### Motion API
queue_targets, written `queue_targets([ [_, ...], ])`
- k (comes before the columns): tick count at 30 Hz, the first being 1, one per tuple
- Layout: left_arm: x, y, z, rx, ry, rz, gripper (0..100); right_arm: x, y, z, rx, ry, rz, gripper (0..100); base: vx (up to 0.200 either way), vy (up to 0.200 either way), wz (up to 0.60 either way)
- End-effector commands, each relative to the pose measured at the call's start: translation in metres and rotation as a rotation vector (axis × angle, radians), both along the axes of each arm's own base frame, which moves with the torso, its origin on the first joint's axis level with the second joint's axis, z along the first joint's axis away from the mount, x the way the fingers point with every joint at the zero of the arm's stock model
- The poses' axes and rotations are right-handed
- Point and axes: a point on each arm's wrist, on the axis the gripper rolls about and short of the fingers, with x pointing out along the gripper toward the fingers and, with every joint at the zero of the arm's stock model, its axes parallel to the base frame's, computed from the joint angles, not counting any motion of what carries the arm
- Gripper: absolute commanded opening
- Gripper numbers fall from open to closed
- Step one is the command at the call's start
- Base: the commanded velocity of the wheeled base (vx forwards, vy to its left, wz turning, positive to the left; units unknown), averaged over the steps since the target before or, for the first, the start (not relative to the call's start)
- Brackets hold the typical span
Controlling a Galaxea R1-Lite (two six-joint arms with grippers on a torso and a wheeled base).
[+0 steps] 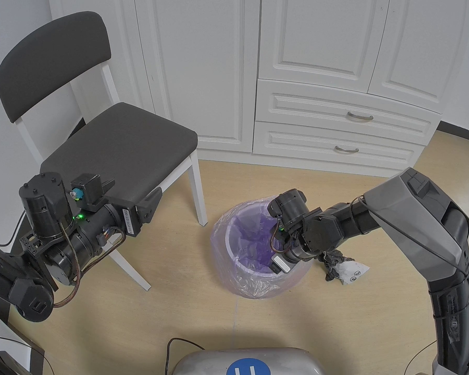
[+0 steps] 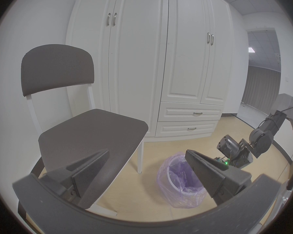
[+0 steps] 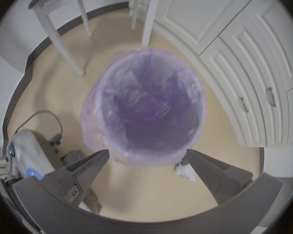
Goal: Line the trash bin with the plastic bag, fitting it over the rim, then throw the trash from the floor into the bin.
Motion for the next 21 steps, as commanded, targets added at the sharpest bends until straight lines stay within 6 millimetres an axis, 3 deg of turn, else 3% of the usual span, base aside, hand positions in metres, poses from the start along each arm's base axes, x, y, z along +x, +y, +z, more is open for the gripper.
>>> queue_targets([
  [1,0.003,-0.002,-0.005,0.007,0.017,-0.001,100,0.011,0.0,-0.012,0.028,-0.056,-0.03,100,0.0,0.0,0.0],
  [7,0.003,-0.003,-0.007,0.01,0.026,-0.006,100,0.003,-0.009,-0.035,-0.019,0.001,-0.045,100,0.0,0.0,0.0],
  [21,0.005,-0.011,-0.018,0.027,0.06,-0.024,100,-0.016,-0.02,-0.055,-0.031,0.009,-0.014,100,0.0,0.0,0.0],
])
